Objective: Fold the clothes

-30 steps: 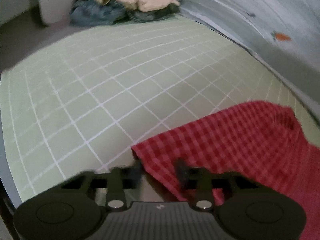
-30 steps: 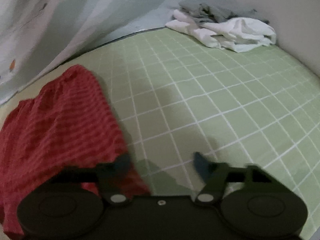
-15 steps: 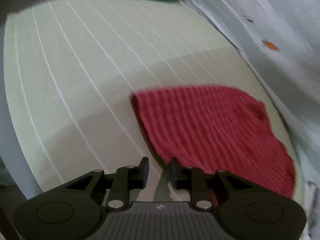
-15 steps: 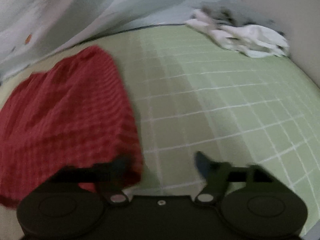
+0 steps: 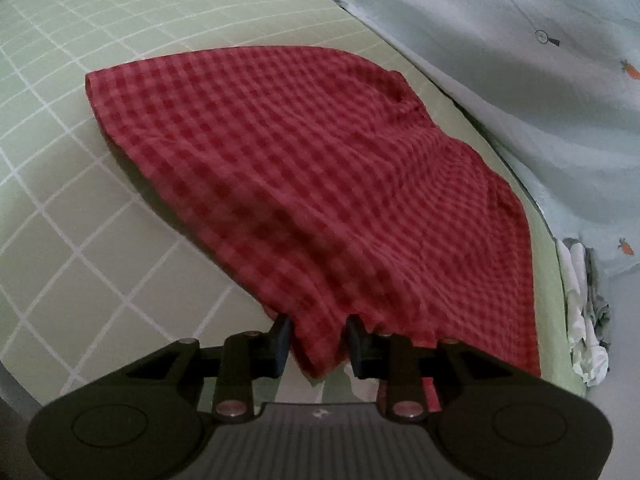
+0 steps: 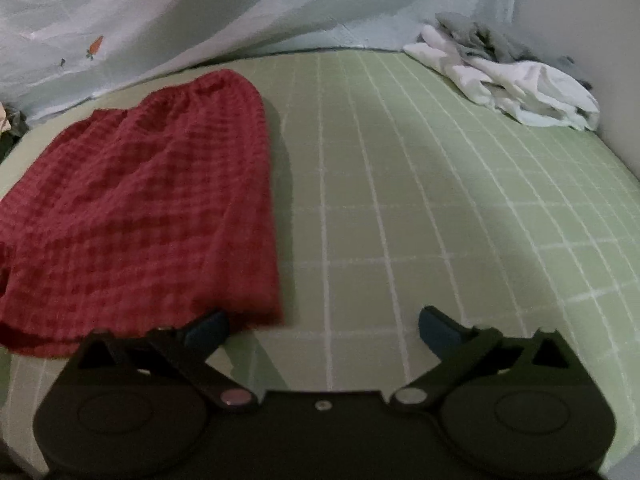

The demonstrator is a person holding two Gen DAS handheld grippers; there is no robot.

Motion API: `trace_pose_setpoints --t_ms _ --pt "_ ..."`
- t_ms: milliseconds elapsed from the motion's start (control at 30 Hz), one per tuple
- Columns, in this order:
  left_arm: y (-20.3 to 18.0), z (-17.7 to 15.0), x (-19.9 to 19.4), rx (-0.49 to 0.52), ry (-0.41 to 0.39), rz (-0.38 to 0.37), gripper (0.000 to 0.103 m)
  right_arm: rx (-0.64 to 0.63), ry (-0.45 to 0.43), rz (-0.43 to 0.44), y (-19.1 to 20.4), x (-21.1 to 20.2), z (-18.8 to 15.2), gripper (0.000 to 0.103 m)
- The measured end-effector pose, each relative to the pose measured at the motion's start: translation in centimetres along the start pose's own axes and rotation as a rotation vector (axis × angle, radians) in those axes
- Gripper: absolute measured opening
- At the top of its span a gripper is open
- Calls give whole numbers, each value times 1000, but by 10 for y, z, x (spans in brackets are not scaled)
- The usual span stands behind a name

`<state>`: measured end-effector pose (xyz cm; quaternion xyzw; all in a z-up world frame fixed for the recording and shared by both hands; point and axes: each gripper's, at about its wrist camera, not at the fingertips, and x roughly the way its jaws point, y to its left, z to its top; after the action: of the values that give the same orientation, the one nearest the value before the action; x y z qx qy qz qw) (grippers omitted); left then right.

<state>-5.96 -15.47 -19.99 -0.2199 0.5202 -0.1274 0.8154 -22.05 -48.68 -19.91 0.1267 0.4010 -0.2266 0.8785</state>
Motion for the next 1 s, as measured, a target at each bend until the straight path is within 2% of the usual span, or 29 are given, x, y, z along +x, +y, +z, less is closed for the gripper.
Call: trace_pose_setpoints --t_ms 33,100,167,233,433,533,567,700,800,900,1000 --pt "1 0 0 -16 2 7 16 0 1 0 -1 -3 -2 101" --pt "6 -1 2 -55 14 11 3 -8 -3 5 -3 -10 -6 93" --pt "9 -3 2 -81 17 8 2 -25 -15 1 -5 -15 -9 83" --pt "8 -7 -1 -63 26 17 1 -39 -24 -14 -6 -19 -11 75" --pt "7 -17 -12 -35 94 15 2 -17 -21 -31 -10 -16 -10 76" --pt "8 -13 -15 -38 116 12 8 -17 -18 -44 -7 -13 -7 79" --pt "9 -11 -17 -41 115 8 13 -15 -18 -48 -6 -13 -6 79" --pt "15 0 -26 -58 78 8 26 -14 -58 -64 -2 -18 1 80" --pt "27 12 -37 -102 26 14 41 -14 -107 -81 3 -24 8 92" --pt "41 28 -45 -138 -9 41 51 -5 -93 -91 7 -16 14 94" --pt "52 43 -51 -142 -52 112 59 8 -49 -95 15 -4 15 95"
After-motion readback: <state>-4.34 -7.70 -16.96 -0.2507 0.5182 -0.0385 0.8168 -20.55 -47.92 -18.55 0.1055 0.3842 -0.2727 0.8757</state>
